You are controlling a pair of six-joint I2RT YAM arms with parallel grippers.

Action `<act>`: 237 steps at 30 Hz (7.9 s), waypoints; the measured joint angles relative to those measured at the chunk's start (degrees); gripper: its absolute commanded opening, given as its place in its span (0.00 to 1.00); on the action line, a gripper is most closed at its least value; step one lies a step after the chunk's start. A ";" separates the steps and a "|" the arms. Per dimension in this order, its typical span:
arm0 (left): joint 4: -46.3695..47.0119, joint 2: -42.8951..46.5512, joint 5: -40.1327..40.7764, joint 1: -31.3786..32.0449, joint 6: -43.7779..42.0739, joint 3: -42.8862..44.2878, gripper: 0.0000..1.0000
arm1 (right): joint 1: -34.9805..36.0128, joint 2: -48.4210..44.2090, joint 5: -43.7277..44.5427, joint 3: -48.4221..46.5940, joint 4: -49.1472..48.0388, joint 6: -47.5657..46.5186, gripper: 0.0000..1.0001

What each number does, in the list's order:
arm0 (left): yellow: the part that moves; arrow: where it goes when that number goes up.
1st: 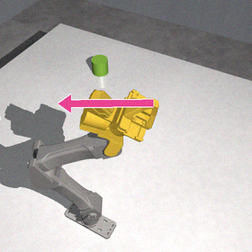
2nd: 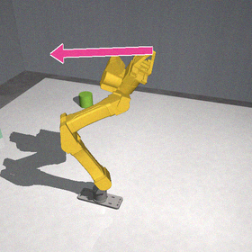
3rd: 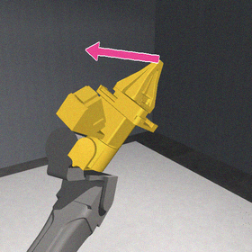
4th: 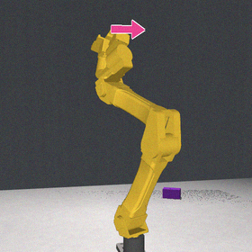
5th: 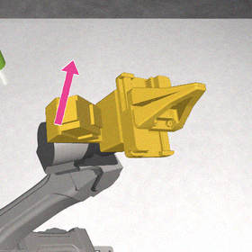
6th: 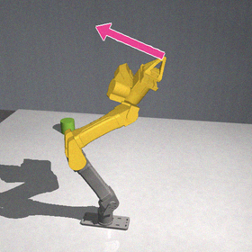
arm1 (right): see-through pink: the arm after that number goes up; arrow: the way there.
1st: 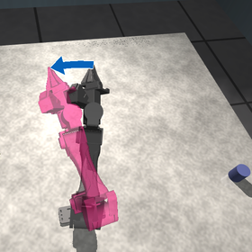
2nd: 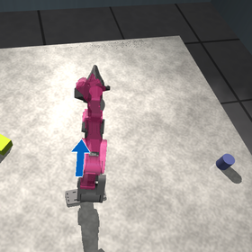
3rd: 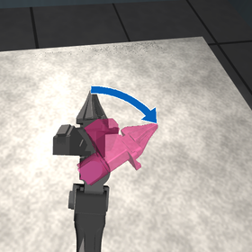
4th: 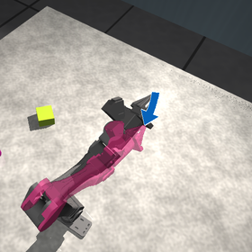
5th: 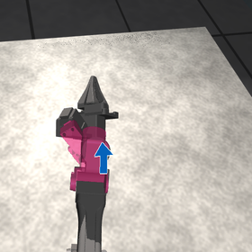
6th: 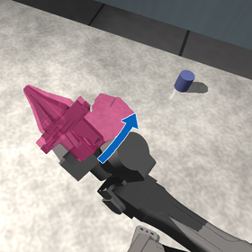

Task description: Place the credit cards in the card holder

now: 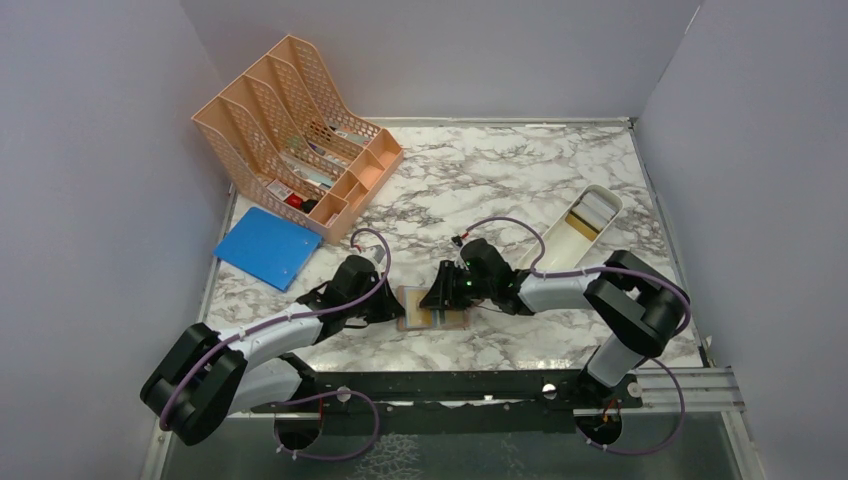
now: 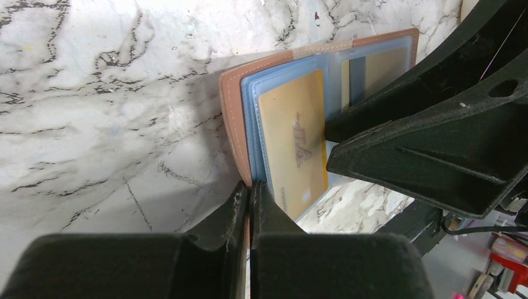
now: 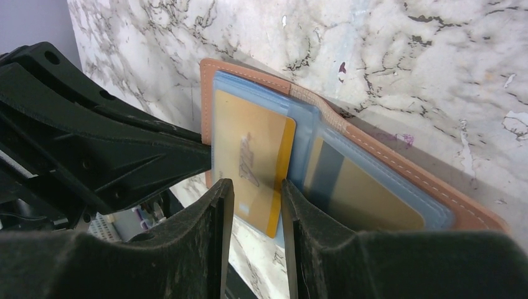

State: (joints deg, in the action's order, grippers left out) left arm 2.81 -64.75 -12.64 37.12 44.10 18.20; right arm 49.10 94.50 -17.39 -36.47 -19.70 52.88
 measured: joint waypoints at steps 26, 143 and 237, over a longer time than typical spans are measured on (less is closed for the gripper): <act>-5.92 6.19 -1.27 0.02 -0.26 4.13 0.09 | 0.72 -6.99 8.68 -2.40 15.26 -9.01 0.22; -3.82 -1.92 -2.03 1.27 0.22 11.91 0.00 | 0.72 -22.01 15.61 3.58 17.09 -13.94 0.37; -2.99 -5.01 -10.08 0.33 -4.17 8.28 0.26 | -43.65 -7.43 29.49 -22.64 36.26 -82.53 0.61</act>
State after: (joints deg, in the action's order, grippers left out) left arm -0.19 -69.76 -22.72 37.45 39.92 26.48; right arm 5.45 87.07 12.10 -59.11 16.56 -29.65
